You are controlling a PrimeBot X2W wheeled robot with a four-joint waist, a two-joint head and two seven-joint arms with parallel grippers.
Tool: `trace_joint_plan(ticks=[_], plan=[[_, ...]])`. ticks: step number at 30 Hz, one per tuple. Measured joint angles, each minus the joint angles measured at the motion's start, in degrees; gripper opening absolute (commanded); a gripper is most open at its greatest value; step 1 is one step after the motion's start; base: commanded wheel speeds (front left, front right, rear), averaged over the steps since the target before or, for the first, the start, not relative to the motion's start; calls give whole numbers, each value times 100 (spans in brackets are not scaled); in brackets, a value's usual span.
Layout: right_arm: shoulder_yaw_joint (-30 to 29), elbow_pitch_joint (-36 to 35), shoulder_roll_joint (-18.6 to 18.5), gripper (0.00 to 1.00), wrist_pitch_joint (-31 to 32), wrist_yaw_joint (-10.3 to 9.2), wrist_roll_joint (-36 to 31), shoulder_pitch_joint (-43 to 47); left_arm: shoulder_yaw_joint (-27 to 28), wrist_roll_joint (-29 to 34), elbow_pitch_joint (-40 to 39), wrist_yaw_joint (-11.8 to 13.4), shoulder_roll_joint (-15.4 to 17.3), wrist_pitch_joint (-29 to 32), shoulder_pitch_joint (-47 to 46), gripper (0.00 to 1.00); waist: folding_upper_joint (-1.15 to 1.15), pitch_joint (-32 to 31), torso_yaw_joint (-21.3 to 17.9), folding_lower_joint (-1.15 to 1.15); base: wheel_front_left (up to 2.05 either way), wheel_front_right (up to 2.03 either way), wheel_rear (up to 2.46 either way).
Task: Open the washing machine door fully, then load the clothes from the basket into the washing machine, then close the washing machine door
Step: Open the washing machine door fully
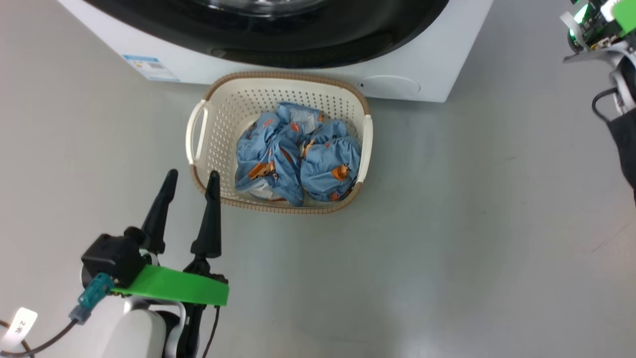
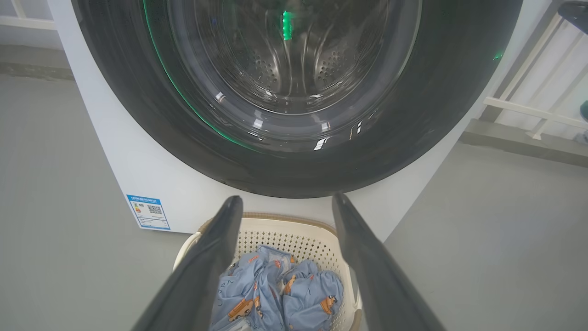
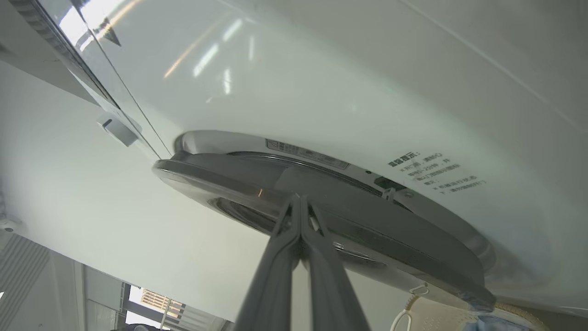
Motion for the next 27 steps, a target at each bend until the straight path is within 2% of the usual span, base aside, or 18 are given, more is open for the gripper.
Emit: trace_joint_plan(ticks=[5,16,27], plan=[[-10,296,13,0,552,0,104,-388,-73,-91,-24,0,-8,0,-136,100,0,196,69,0,0,0,0],[-68,813,71,0,1115,0,75,-985,-316,-244,-98,0,-13,0,-422,100,0,539,282,0,0,0,0],[-65,1060,125,0,1329,0,-149,-1450,-437,-370,-126,0,-36,0,-515,100,0,770,478,0,0,0,0]])
